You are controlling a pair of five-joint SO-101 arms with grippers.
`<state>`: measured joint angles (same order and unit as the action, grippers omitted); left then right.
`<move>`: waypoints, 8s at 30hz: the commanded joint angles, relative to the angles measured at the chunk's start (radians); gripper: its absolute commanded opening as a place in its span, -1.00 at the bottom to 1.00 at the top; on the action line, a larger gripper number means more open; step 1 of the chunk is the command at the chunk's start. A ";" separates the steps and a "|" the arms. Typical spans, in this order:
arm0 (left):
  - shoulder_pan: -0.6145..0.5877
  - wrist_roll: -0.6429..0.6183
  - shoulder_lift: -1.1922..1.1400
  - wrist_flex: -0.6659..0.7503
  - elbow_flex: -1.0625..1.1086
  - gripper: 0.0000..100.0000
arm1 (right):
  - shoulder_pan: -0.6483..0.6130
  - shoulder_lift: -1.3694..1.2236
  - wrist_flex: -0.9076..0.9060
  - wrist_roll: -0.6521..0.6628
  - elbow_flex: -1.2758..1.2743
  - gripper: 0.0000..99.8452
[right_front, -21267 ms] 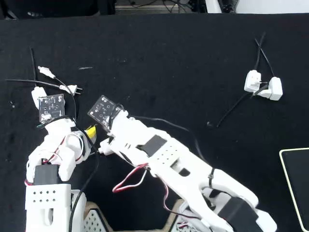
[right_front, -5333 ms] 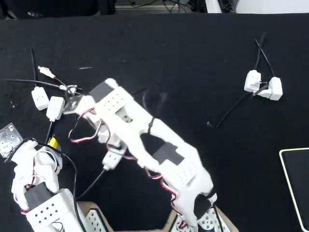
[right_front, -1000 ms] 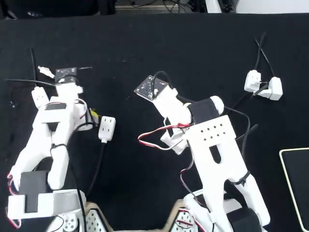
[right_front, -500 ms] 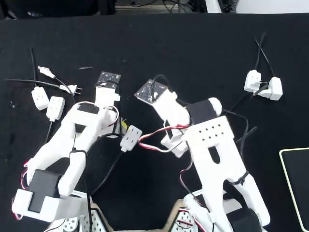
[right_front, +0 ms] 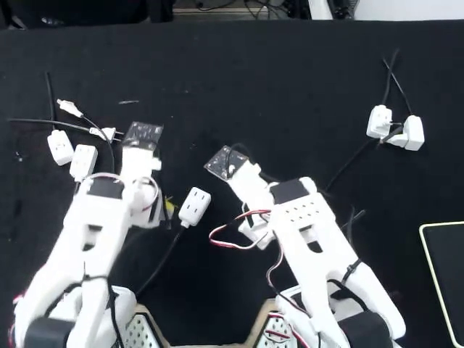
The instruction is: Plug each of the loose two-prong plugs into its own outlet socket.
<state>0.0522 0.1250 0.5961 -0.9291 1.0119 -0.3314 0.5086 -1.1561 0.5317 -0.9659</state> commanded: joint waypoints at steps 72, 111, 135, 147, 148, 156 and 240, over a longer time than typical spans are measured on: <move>0.180 -0.298 0.404 -0.005 -0.119 -0.47 | -0.311 0.544 0.624 -0.322 -0.406 -0.98; 0.094 -0.123 0.761 0.080 0.282 -0.51 | -0.388 0.545 0.502 -0.330 -0.320 -0.98; 0.093 -0.124 0.763 0.081 0.305 -0.51 | -0.394 0.547 0.637 -0.431 -0.298 -0.98; 0.094 -0.124 0.763 0.081 0.305 -0.51 | -0.394 0.547 0.674 -0.523 -0.257 -0.98; 0.094 -0.124 0.763 0.081 0.305 -0.51 | -0.394 0.547 0.683 -0.523 -0.260 -0.98; 0.094 -0.124 0.764 0.089 0.323 -0.51 | -0.393 0.547 0.721 -0.505 -0.262 -0.98; 0.087 -0.124 0.767 0.109 0.340 -0.51 | -0.216 0.012 0.439 -0.095 -0.145 -0.74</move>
<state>0.1427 0.0008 1.3464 -0.8278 1.3709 -0.5861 0.5240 -0.7311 0.4166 -1.1485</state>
